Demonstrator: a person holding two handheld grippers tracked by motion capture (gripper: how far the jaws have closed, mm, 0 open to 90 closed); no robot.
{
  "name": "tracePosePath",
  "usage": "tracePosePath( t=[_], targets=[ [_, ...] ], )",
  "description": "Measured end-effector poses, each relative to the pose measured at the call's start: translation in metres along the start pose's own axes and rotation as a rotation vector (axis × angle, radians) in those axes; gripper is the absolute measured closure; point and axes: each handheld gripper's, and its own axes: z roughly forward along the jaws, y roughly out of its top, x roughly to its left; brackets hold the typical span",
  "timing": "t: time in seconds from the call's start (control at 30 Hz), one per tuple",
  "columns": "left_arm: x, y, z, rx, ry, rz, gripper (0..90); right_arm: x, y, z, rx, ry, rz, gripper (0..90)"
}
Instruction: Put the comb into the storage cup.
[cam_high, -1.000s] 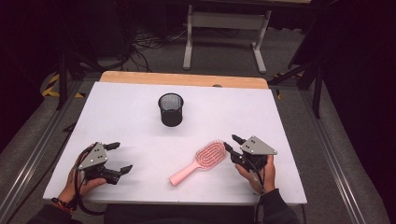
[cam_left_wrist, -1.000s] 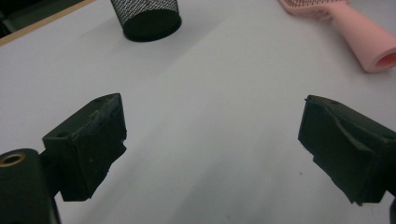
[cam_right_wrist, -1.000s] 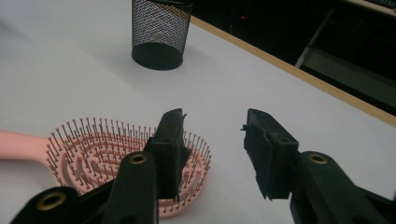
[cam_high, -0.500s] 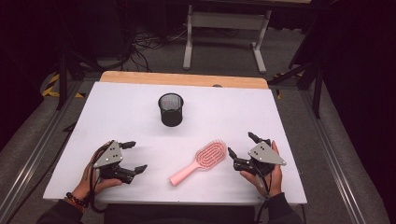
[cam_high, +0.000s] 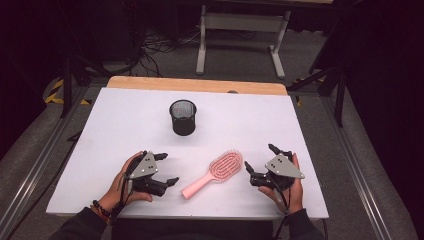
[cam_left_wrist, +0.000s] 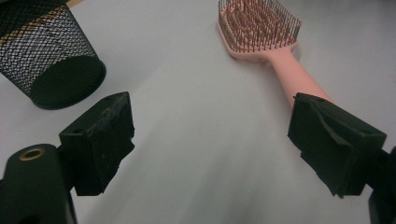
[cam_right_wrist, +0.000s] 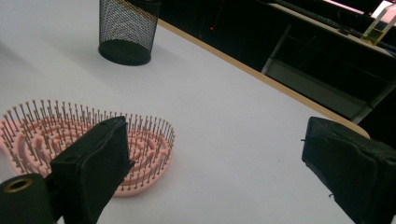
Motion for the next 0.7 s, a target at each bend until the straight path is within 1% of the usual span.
tracePosePath(
  t=[0.07, 0.13, 0.2, 0.23, 0.27, 0.3, 0.37, 0.43, 0.47, 0.5, 0.53, 0.57, 0.6, 0.63, 0.67, 0.7],
  targets=[
    [0.002, 0.005, 0.003, 0.020, -0.010, -0.031, 15.5, 0.001, 0.000, 0.001, 0.009, 0.001, -0.005, 8.4],
    [0.004, 0.010, 0.007, 0.037, -0.031, -0.067, 15.5, 0.001, 0.000, 0.002, 0.013, 0.010, -0.007, 8.7],
    [0.005, 0.016, 0.011, 0.060, -0.028, -0.084, 15.5, 0.002, 0.000, 0.003, 0.018, 0.034, -0.009, 10.2],
    [0.005, 0.021, 0.014, 0.075, -0.045, -0.093, 15.5, 0.002, -0.001, 0.003, 0.020, 0.036, -0.013, 10.8],
    [0.005, 0.021, 0.014, 0.075, -0.045, -0.093, 15.5, 0.003, -0.001, 0.004, 0.024, 0.035, -0.014, 10.7],
    [0.005, 0.024, 0.017, 0.087, -0.052, -0.098, 15.5, 0.003, -0.001, 0.005, 0.027, 0.039, -0.011, 10.7],
    [0.001, 0.032, 0.024, 0.122, -0.075, -0.096, 15.5, 0.003, -0.002, 0.006, 0.033, 0.038, -0.014, 10.8],
    [-0.003, 0.038, 0.034, 0.162, -0.099, -0.089, 15.5, 0.003, -0.002, 0.006, 0.040, 0.039, -0.013, 13.4],
    [-0.003, 0.038, 0.034, 0.162, -0.099, -0.089, 15.5, 0.003, -0.002, 0.006, 0.040, 0.039, -0.013, 13.4],
    [-0.005, 0.043, 0.043, 0.190, -0.154, -0.095, 16.1, 0.002, -0.003, 0.007, 0.044, 0.032, -0.010, 13.8],
    [-0.005, 0.043, 0.043, 0.190, -0.154, -0.095, 16.8, 0.002, -0.003, 0.007, 0.044, 0.032, -0.010, 13.8],
    [-0.009, 0.047, 0.052, 0.241, -0.156, -0.103, 16.9, 0.002, -0.004, 0.007, 0.053, 0.033, -0.006, 14.0],
    [-0.011, 0.050, 0.056, 0.256, -0.165, -0.110, 17.1, 0.001, -0.004, 0.007, 0.057, 0.027, -0.006, 14.0],
    [-0.013, 0.052, 0.059, 0.277, -0.158, -0.112, 17.9, 0.001, -0.004, 0.007, 0.059, 0.024, -0.005, 14.1],
    [-0.016, 0.055, 0.064, 0.310, -0.150, -0.118, 18.6, 0.001, -0.004, 0.007, 0.060, 0.025, -0.002, 14.4],
    [-0.019, 0.057, 0.067, 0.334, -0.144, -0.129, 18.9, 0.001, -0.004, 0.007, 0.066, 0.026, -0.003, 15.7]
  ],
)
